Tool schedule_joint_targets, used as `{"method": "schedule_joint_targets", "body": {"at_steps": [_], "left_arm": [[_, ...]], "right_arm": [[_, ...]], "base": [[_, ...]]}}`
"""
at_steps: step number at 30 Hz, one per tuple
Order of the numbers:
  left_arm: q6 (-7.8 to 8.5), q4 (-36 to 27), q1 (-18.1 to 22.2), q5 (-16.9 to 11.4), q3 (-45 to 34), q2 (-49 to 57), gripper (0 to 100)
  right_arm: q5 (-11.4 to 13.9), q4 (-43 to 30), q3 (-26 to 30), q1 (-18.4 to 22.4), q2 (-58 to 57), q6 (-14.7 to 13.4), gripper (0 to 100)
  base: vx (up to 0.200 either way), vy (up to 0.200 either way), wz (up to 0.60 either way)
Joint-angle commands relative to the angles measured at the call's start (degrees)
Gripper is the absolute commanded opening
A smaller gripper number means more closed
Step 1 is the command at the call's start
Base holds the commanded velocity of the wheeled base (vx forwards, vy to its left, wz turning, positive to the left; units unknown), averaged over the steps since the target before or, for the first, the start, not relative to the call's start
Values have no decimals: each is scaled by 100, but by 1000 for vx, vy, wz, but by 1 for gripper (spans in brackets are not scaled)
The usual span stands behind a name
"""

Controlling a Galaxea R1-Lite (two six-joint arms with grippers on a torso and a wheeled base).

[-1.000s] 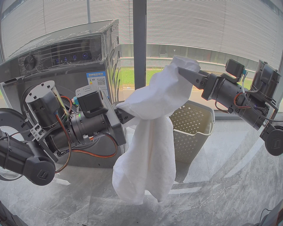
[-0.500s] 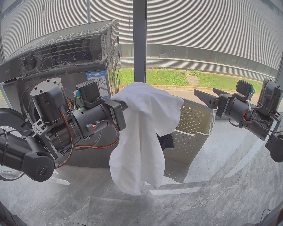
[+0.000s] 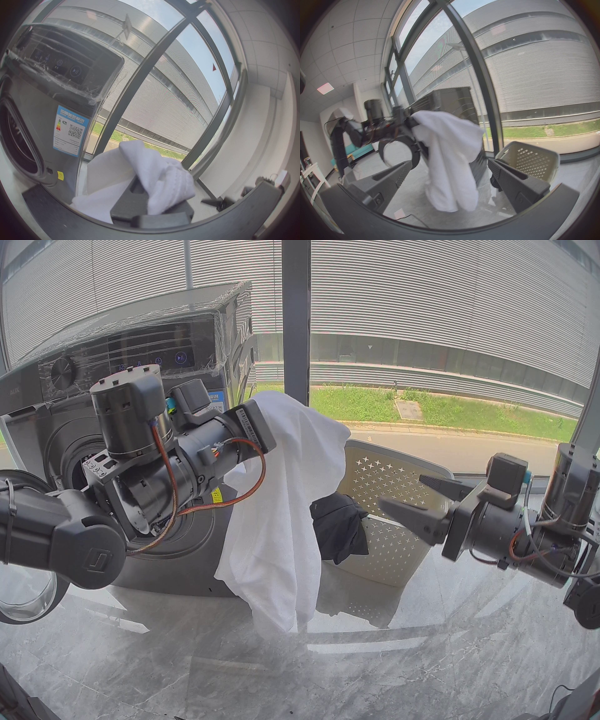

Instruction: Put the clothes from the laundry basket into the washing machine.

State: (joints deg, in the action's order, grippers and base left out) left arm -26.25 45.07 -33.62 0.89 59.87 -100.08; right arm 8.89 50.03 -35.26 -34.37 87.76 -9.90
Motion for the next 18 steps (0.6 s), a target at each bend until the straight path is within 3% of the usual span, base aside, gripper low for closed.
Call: {"method": "schedule_joint_targets", "body": {"at_steps": [1, 4, 10, 18], "left_arm": [[-390, -112, -268, 307, 341, -213, 0], [-548, -112, -435, 342, 350, -169, 0], [-566, -112, -558, 377, 464, -125, 0], [-566, -112, -610, 377, 623, -178, 0]], "right_arm": [[96, -2, 397, -686, 180, -21, 100], [87, -2, 537, -861, 426, 14, 100], [-194, -2, 414, -870, 1226, 93, 100], [-335, -2, 326, -932, 1745, 357, 100]], "base": [[0, 0, 0], [0, 0, 0], [0, 0, 0], [0, 0, 0]]}}
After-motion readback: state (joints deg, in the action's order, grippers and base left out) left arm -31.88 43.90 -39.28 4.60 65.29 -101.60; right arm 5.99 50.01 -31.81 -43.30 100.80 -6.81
